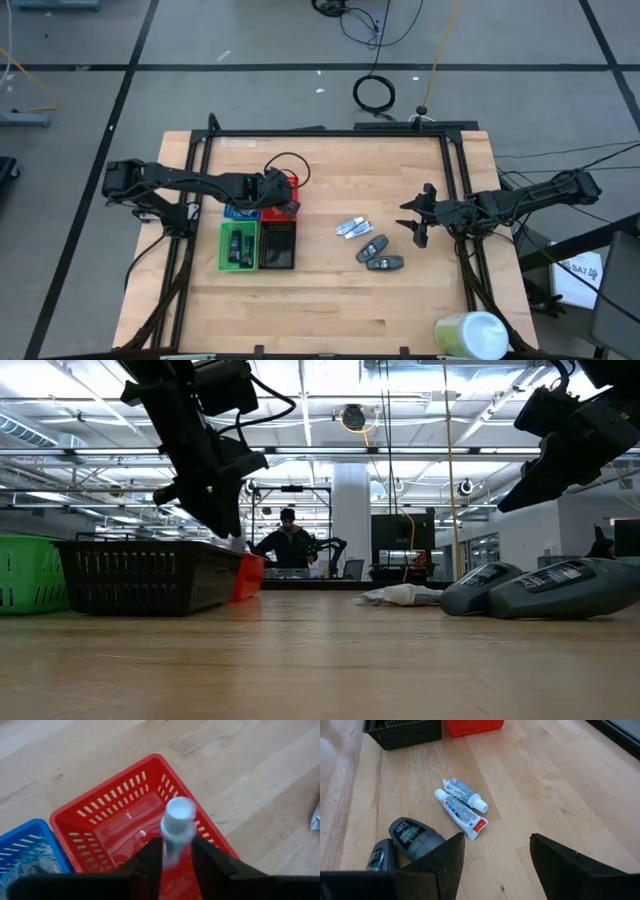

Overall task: Pick & Place Travel size toiletries
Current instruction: Put the right white toothpaste into the red bin, then put the bottom white toothpaste into the red bin

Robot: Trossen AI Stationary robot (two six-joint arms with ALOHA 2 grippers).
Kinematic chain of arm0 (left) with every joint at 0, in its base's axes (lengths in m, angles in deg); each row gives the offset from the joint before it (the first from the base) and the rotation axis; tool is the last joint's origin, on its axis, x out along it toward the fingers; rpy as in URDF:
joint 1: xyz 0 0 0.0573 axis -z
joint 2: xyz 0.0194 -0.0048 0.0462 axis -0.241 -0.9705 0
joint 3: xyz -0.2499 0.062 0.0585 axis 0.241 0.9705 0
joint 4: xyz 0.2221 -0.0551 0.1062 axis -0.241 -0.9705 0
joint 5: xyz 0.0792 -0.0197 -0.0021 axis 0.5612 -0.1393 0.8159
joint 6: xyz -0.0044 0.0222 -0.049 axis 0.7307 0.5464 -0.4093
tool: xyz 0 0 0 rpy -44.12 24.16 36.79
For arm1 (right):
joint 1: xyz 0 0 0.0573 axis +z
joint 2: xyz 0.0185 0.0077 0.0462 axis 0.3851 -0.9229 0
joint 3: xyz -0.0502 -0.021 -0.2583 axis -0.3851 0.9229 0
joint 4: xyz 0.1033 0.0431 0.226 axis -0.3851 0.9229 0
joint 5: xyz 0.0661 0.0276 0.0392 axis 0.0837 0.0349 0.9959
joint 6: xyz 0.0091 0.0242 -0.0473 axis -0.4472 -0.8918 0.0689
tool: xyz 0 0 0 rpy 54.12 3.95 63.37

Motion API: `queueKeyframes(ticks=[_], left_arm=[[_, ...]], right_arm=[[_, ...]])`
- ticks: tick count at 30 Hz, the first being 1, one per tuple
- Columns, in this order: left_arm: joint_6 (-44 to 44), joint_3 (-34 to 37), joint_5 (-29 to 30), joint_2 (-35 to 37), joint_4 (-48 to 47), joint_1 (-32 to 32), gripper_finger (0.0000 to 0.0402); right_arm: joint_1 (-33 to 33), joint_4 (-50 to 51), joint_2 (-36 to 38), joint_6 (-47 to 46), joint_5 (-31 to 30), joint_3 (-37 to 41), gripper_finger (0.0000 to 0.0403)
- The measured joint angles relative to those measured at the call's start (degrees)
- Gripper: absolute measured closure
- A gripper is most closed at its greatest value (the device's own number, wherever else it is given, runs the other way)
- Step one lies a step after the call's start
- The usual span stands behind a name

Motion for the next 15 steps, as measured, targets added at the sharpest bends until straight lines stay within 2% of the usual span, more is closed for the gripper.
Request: queueKeyframes(ticks=[8, 15], left_arm=[[-0.4, 0.0, -0.2, 0.0, -0.7, 0.0, 0.0209], [3.6, 0.0, -2.4, 0.1, 0.0, 0.0, 0.0148]], right_arm=[[0.0, 0.0, 0.0, 0.0, 0.1, 0.0, 0.019], [0.0, -1.1, 0.0, 0.0, 0.1, 0.0, 0.019]])
